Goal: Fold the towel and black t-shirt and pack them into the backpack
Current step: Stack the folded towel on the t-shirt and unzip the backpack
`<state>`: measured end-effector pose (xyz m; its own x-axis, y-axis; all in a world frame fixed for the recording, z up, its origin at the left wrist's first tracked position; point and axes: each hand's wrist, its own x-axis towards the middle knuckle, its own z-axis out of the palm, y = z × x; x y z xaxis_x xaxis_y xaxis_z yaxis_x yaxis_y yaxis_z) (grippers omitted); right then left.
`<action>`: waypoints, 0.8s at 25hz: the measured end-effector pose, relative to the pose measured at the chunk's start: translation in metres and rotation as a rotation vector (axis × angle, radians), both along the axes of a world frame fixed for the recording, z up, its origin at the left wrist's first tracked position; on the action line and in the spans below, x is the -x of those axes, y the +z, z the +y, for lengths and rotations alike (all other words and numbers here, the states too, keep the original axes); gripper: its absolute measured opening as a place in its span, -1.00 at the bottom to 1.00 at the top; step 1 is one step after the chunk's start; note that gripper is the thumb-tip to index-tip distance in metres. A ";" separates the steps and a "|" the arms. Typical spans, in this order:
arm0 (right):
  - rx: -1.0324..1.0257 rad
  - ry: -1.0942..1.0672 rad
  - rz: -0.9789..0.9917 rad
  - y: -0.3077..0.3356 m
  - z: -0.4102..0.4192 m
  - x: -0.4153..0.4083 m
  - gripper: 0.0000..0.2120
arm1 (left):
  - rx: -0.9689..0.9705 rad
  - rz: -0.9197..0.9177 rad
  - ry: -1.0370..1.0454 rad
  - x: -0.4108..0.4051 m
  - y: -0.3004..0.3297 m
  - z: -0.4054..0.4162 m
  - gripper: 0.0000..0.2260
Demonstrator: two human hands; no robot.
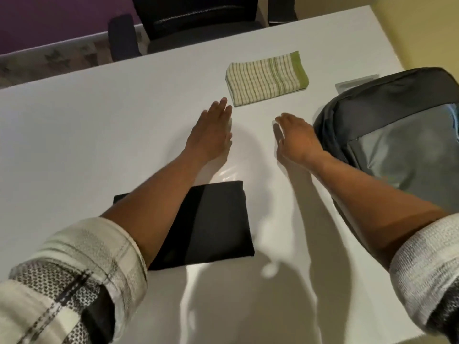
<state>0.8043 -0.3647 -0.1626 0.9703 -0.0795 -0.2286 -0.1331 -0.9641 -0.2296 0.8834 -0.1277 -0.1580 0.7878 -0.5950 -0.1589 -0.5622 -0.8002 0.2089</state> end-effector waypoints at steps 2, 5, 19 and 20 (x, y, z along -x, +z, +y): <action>0.061 0.001 0.006 -0.002 -0.022 -0.030 -0.40 | -0.010 -0.027 0.009 -0.031 -0.009 -0.022 -0.38; 0.138 -0.031 -0.076 -0.004 -0.043 -0.070 -0.41 | -0.040 -0.084 -0.062 -0.059 -0.017 -0.052 -0.35; 0.190 -0.034 -0.188 -0.025 -0.015 -0.067 -0.77 | 0.343 0.159 0.298 -0.025 -0.026 -0.027 -0.69; 0.183 -0.023 -0.178 -0.024 -0.006 -0.055 -0.79 | 0.405 0.296 0.391 -0.015 -0.022 -0.018 -0.64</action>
<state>0.8595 -0.3705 -0.1870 0.9914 -0.1264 -0.0346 -0.1287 -0.9890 -0.0731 0.8981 -0.1459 -0.1796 0.9163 -0.3311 -0.2254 -0.1170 -0.7595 0.6399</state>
